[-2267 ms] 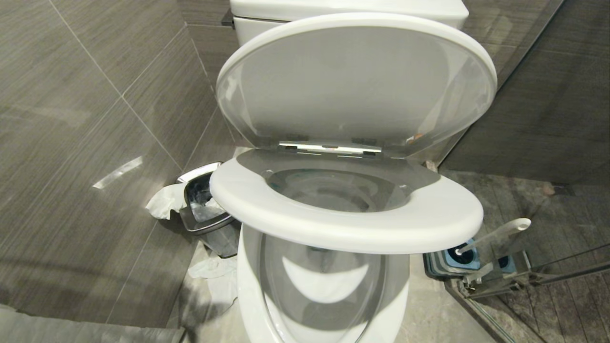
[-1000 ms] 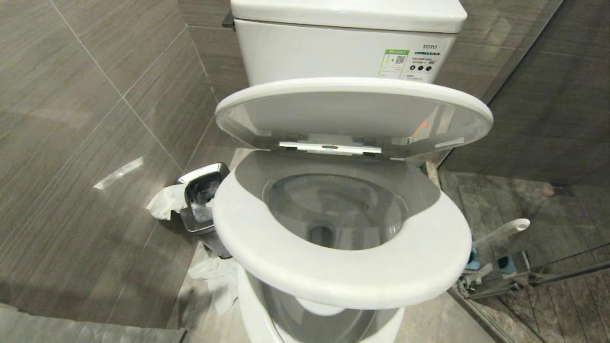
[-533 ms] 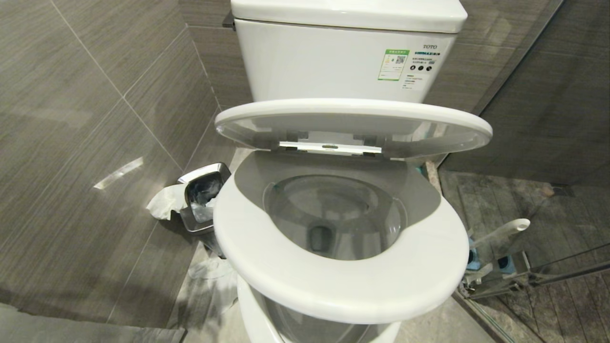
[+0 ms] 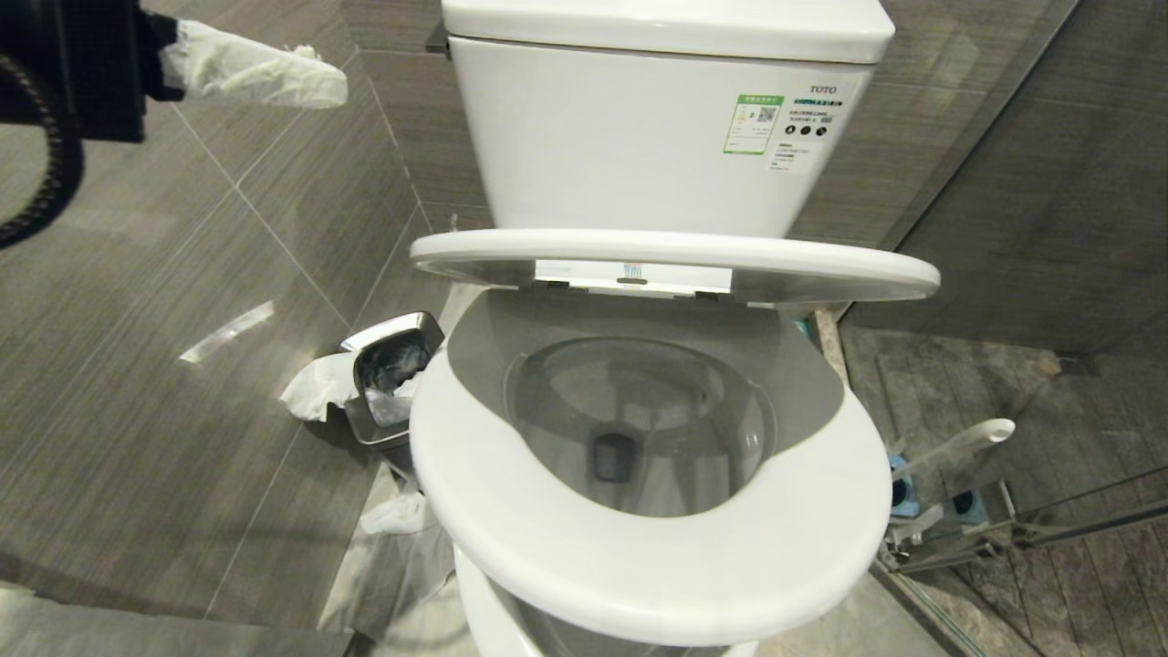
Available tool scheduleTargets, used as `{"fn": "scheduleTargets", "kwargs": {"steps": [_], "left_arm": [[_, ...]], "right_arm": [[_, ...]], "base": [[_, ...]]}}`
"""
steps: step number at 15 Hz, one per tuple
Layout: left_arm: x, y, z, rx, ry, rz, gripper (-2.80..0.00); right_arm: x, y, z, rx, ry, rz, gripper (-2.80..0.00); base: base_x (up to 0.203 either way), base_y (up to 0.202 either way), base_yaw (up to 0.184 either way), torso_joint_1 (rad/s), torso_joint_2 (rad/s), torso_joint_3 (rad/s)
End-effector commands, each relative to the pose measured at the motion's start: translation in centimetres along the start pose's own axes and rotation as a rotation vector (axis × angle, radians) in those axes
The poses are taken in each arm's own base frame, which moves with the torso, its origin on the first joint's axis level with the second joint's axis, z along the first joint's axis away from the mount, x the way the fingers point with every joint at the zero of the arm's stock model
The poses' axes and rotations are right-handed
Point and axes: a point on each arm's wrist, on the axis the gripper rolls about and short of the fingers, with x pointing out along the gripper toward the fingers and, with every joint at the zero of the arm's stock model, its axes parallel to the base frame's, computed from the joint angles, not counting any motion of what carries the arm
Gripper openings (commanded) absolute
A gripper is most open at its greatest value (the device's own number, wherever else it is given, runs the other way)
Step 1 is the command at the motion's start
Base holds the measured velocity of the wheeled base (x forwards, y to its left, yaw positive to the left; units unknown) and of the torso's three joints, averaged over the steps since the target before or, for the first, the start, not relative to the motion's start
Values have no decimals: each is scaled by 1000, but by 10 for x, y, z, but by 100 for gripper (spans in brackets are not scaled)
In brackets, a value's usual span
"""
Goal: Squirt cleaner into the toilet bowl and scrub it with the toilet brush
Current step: Close the toilet lid
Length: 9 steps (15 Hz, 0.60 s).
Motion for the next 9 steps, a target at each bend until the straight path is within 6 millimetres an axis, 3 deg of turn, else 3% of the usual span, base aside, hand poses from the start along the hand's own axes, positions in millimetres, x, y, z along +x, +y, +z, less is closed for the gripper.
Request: {"fn": "scheduleTargets", "kwargs": {"steps": [1,5,9], "left_arm": [[28,3,-6,0,60,6,-280],[48,-5,-17,21,127,-54,-280],[61,-16,-49,27,311,-128,-280]], "right_arm": [[0,0,0,-1,1,0,-280],[0,0,0,-1,1,0,-280],[0,0,0,-1,1,0,-280]], "base": [[0,0,0,0,0,0],[0,0,0,0,0,0],[0,0,0,0,0,0]]}}
